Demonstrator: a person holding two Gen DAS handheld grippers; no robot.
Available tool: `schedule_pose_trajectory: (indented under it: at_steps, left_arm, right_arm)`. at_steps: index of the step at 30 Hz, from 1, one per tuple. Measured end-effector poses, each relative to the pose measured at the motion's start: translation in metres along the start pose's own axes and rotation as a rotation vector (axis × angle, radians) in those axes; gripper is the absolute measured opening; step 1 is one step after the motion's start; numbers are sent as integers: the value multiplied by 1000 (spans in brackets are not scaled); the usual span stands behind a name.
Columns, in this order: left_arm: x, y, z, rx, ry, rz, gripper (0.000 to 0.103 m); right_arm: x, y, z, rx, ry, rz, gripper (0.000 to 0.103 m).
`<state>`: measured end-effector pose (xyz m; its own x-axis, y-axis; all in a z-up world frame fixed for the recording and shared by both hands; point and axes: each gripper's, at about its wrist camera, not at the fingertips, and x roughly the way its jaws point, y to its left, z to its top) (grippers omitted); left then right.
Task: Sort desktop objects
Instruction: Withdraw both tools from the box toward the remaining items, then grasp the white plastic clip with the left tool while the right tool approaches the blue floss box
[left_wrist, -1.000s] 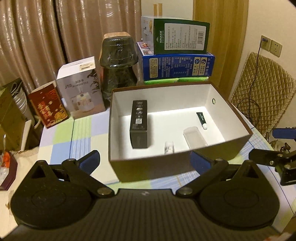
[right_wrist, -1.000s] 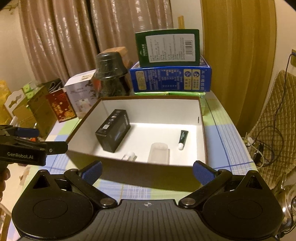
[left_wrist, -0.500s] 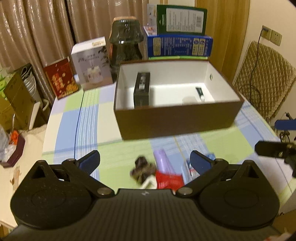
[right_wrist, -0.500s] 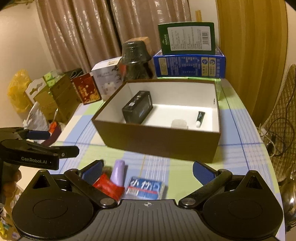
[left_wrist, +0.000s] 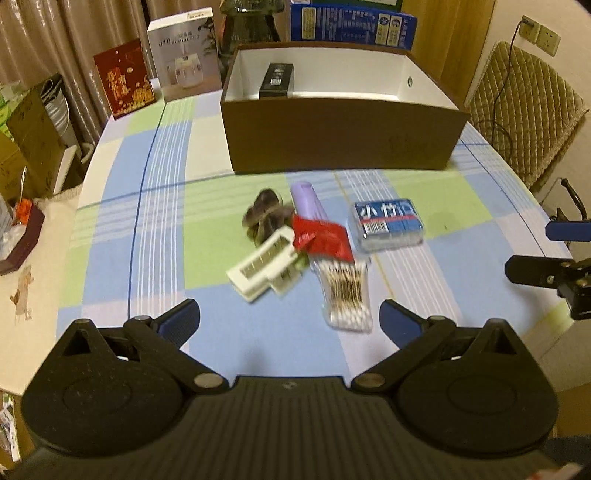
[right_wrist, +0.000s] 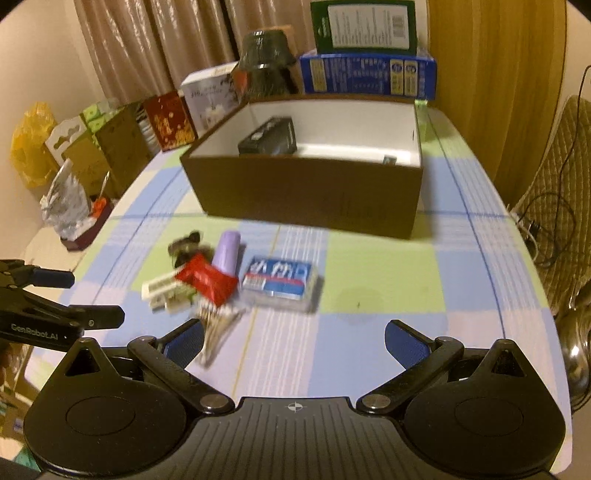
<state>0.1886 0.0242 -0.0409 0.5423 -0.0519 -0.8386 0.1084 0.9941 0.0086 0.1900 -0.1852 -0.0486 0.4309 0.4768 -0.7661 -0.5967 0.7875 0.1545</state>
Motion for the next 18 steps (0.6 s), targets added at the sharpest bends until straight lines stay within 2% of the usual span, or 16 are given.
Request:
schedule_pose_trajectory:
  at_steps: [9, 18]
  left_arm:
    - [-3, -5, -23, 11, 13, -25, 99]
    - [6, 7, -24, 32, -12, -41, 89]
  right_arm:
    - [7, 3, -21, -9, 40, 5, 101]
    - [19, -2, -25, 16, 61, 0, 101]
